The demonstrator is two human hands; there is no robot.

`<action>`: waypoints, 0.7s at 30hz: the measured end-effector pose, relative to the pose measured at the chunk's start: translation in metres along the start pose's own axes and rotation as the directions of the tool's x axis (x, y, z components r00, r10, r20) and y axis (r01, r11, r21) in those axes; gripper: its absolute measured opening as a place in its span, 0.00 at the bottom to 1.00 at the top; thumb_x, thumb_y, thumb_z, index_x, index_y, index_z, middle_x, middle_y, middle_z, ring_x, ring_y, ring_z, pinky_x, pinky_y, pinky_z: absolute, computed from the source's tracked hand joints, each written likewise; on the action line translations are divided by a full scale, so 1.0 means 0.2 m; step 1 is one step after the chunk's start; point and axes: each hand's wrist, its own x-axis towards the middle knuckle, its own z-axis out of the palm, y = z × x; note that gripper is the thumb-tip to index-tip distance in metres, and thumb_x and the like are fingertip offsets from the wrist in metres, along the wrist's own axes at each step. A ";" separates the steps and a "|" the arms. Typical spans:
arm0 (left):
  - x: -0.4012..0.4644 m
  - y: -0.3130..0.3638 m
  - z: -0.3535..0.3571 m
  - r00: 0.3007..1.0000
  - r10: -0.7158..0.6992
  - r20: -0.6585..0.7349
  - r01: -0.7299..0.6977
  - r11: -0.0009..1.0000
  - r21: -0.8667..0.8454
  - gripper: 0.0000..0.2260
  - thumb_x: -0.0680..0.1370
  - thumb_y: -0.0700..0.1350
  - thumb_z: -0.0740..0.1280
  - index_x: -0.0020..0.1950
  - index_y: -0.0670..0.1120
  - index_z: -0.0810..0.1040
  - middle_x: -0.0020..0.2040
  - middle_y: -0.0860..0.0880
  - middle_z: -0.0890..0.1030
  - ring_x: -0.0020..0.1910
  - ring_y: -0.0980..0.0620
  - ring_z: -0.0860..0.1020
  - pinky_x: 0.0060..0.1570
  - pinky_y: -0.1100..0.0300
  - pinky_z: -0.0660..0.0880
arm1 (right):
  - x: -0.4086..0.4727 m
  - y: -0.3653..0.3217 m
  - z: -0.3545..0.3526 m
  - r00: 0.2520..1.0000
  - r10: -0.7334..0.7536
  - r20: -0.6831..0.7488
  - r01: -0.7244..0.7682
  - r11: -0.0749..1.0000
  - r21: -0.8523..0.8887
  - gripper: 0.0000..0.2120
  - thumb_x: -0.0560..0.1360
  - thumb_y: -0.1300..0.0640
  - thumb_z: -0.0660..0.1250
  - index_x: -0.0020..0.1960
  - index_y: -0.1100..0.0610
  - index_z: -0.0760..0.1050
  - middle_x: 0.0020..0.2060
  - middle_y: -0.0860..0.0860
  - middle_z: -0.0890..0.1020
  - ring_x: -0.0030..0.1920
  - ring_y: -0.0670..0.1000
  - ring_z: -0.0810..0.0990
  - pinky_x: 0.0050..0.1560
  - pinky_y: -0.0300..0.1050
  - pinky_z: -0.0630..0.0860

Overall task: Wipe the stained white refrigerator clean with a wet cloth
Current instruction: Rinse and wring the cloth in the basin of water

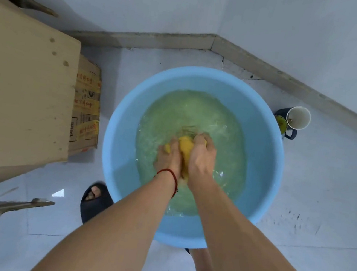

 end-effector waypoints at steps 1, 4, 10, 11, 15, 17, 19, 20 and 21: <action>0.01 0.01 0.01 1.000 0.016 0.026 -0.015 0.999 -0.038 0.30 0.72 0.70 0.59 0.62 0.50 0.77 0.62 0.40 0.81 0.58 0.39 0.80 0.62 0.42 0.77 | -0.03 -0.01 0.01 0.999 0.021 0.026 -0.022 0.999 0.046 0.24 0.72 0.43 0.59 0.65 0.47 0.79 0.59 0.53 0.82 0.60 0.59 0.79 0.67 0.55 0.75; 0.03 0.06 -0.01 0.974 0.178 0.143 -0.202 0.963 0.180 0.17 0.84 0.51 0.60 0.65 0.42 0.78 0.64 0.39 0.80 0.61 0.40 0.81 0.60 0.47 0.79 | -0.06 -0.02 0.01 0.995 -0.101 0.005 0.100 0.984 -0.145 0.13 0.76 0.44 0.65 0.52 0.52 0.81 0.45 0.54 0.83 0.50 0.60 0.78 0.52 0.47 0.74; -0.05 0.06 -0.07 0.927 0.345 0.146 -0.360 0.708 0.607 0.15 0.83 0.52 0.61 0.56 0.42 0.80 0.54 0.39 0.83 0.55 0.37 0.81 0.51 0.50 0.78 | 0.12 -0.03 -0.11 0.894 -0.387 0.228 0.409 0.494 -0.767 0.25 0.85 0.37 0.52 0.63 0.56 0.76 0.58 0.63 0.81 0.58 0.67 0.80 0.55 0.58 0.76; -0.05 0.04 -0.08 0.917 0.384 0.112 -0.374 0.726 0.577 0.16 0.82 0.54 0.61 0.57 0.43 0.79 0.55 0.40 0.82 0.56 0.38 0.80 0.51 0.52 0.76 | 0.15 -0.02 -0.13 0.871 -0.432 0.232 0.430 0.443 -0.787 0.23 0.85 0.40 0.52 0.66 0.56 0.72 0.60 0.63 0.78 0.60 0.67 0.79 0.54 0.59 0.76; 0.00 -0.02 -0.11 0.975 0.116 -0.189 -0.083 0.981 0.173 0.16 0.80 0.59 0.60 0.63 0.53 0.72 0.62 0.41 0.73 0.52 0.36 0.80 0.40 0.48 0.83 | 0.16 0.04 -0.17 0.880 -0.471 0.062 0.297 0.444 -0.845 0.24 0.80 0.48 0.59 0.74 0.55 0.65 0.68 0.60 0.68 0.66 0.65 0.68 0.63 0.61 0.71; 0.03 -0.03 -0.08 0.997 -0.070 -0.044 0.066 0.994 -0.092 0.17 0.78 0.62 0.59 0.59 0.53 0.73 0.61 0.40 0.75 0.49 0.36 0.82 0.29 0.42 0.82 | 0.11 0.10 -0.13 0.936 -0.352 0.033 0.282 0.688 -0.668 0.23 0.81 0.50 0.59 0.74 0.55 0.68 0.68 0.61 0.71 0.66 0.66 0.69 0.68 0.60 0.66; 0.07 -0.06 -0.02 0.986 -0.092 0.136 0.113 0.982 -0.152 0.26 0.74 0.68 0.57 0.59 0.52 0.77 0.56 0.41 0.82 0.49 0.40 0.83 0.35 0.39 0.83 | 0.04 0.08 -0.08 0.982 -0.178 0.070 0.191 0.939 -0.287 0.18 0.81 0.53 0.59 0.70 0.52 0.74 0.66 0.60 0.76 0.65 0.64 0.73 0.70 0.55 0.69; 0.08 -0.07 0.01 0.984 -0.088 0.156 0.106 0.988 -0.112 0.30 0.71 0.71 0.56 0.59 0.52 0.79 0.56 0.42 0.83 0.50 0.41 0.83 0.44 0.39 0.83 | -0.01 0.07 -0.06 0.989 -0.111 0.098 0.124 0.982 -0.141 0.17 0.81 0.53 0.59 0.68 0.51 0.76 0.64 0.58 0.79 0.63 0.61 0.76 0.69 0.53 0.72; 0.07 -0.06 0.02 0.988 -0.066 0.139 0.074 0.996 -0.058 0.31 0.71 0.72 0.57 0.59 0.50 0.80 0.56 0.43 0.84 0.52 0.41 0.83 0.53 0.42 0.82 | -0.05 0.07 -0.05 0.992 -0.072 0.105 0.079 0.995 -0.063 0.17 0.81 0.52 0.61 0.67 0.50 0.78 0.61 0.57 0.82 0.61 0.60 0.78 0.66 0.53 0.74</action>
